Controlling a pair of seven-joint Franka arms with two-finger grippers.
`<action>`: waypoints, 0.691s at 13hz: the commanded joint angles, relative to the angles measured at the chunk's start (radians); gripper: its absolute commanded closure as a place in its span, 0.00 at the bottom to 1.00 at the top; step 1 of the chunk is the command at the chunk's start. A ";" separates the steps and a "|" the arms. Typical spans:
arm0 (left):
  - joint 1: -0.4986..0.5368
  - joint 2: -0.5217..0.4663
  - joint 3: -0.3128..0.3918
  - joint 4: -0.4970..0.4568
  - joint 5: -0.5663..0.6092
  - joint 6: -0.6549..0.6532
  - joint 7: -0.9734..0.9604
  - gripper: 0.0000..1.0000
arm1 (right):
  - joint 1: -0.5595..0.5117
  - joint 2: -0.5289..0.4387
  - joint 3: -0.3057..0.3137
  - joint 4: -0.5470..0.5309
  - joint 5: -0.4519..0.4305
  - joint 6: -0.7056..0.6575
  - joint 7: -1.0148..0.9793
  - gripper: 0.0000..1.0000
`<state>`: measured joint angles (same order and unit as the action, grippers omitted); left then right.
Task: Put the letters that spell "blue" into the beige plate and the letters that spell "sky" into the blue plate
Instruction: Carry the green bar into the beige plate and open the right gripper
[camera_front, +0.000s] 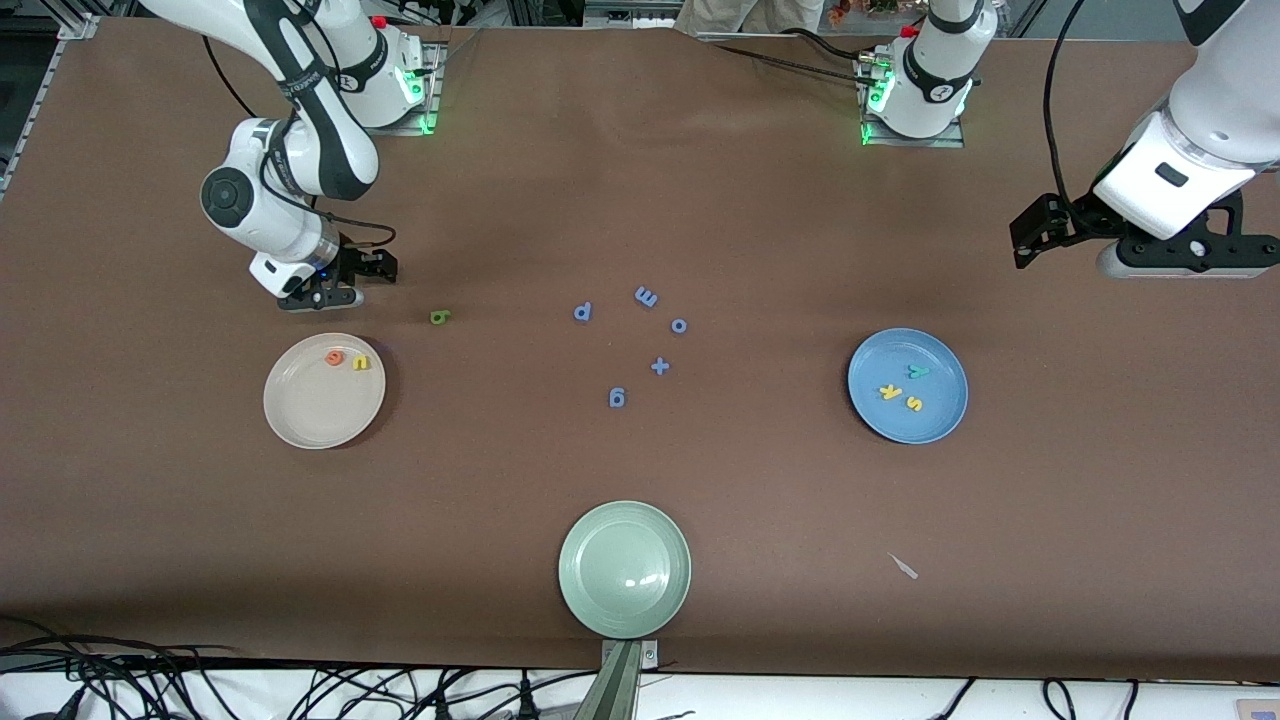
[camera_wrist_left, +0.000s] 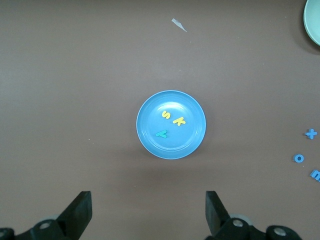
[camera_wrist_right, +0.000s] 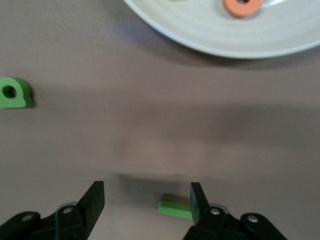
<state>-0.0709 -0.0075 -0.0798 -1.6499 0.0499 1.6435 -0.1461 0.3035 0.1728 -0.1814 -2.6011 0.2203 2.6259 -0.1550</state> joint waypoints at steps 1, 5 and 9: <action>0.003 -0.014 -0.003 -0.013 -0.019 0.004 -0.003 0.00 | 0.000 -0.038 0.003 -0.053 0.013 0.042 -0.006 0.23; 0.006 -0.015 -0.003 -0.013 -0.016 0.004 -0.006 0.00 | 0.000 -0.042 0.000 -0.059 0.013 0.043 -0.012 0.23; 0.005 -0.016 -0.003 -0.011 0.004 0.004 -0.003 0.00 | 0.000 -0.042 0.000 -0.105 0.013 0.092 -0.012 0.23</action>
<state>-0.0704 -0.0075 -0.0802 -1.6500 0.0500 1.6436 -0.1476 0.3034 0.1711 -0.1815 -2.6567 0.2203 2.6908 -0.1554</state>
